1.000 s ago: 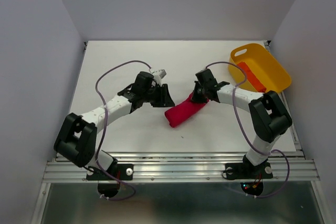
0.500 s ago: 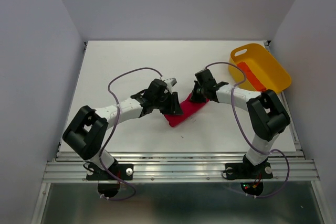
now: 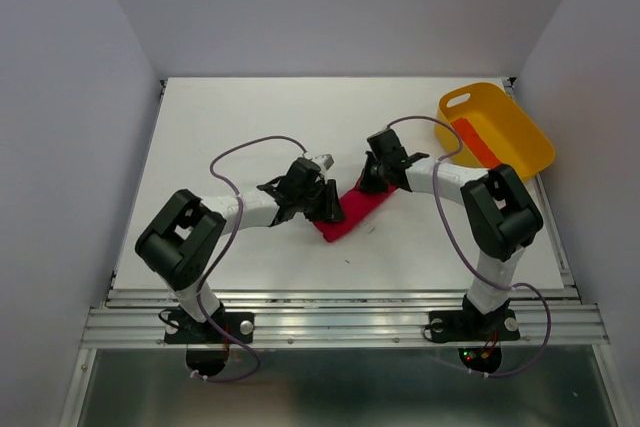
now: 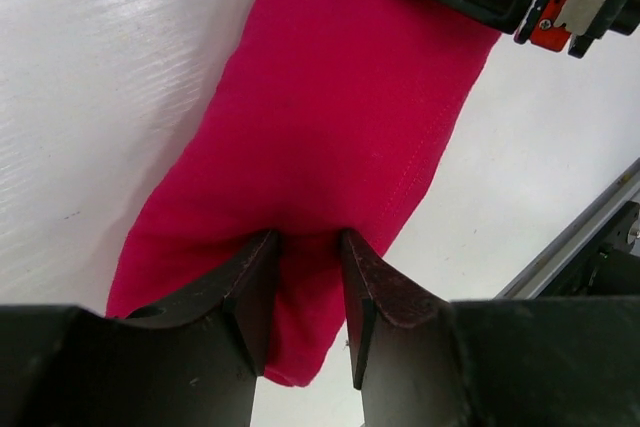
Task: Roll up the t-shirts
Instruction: Roll the T-shirt to the center of the board.
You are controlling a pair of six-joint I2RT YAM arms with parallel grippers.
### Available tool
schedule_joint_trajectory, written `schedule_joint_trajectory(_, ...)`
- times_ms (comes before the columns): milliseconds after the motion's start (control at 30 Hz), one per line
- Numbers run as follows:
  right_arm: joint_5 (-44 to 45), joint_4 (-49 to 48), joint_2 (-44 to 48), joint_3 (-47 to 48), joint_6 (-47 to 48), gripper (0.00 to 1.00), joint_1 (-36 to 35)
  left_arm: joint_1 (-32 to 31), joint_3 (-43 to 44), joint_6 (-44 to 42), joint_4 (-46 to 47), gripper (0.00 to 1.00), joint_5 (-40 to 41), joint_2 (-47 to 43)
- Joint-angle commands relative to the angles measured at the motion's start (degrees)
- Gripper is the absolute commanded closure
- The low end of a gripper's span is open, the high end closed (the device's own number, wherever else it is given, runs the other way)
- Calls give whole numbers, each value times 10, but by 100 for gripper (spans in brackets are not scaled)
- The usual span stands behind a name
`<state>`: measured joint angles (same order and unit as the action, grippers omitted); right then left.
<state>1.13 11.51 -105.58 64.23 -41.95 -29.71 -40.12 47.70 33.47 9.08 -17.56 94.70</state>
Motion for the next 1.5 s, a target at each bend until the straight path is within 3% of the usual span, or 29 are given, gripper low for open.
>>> schedule_joint_trajectory(0,43,59,-30,-2,26,99,3,0,9,-23,0,58,38,21)
schedule_joint_trajectory(233,59,102,26,48,48,97,8,7,56,-55,-56,58,78,6)
schedule_joint_trajectory(400,107,122,100,71,85,68,8,21,102,-78,-102,57,69,-49)
schedule_joint_trajectory(433,117,128,109,71,91,67,8,21,104,-78,-101,57,58,-60)
schedule_joint_trajectory(667,151,140,150,12,99,68,25,14,86,-48,-95,57,-16,-101)
schedule_joint_trajectory(933,121,123,156,-40,93,72,25,11,47,-24,-63,57,-14,-76)
schedule_joint_trajectory(1200,107,99,92,-65,93,75,25,12,60,-36,-66,57,-2,-43)
schedule_joint_trajectory(1467,130,137,171,-31,104,75,25,13,101,-65,-131,56,50,-86)
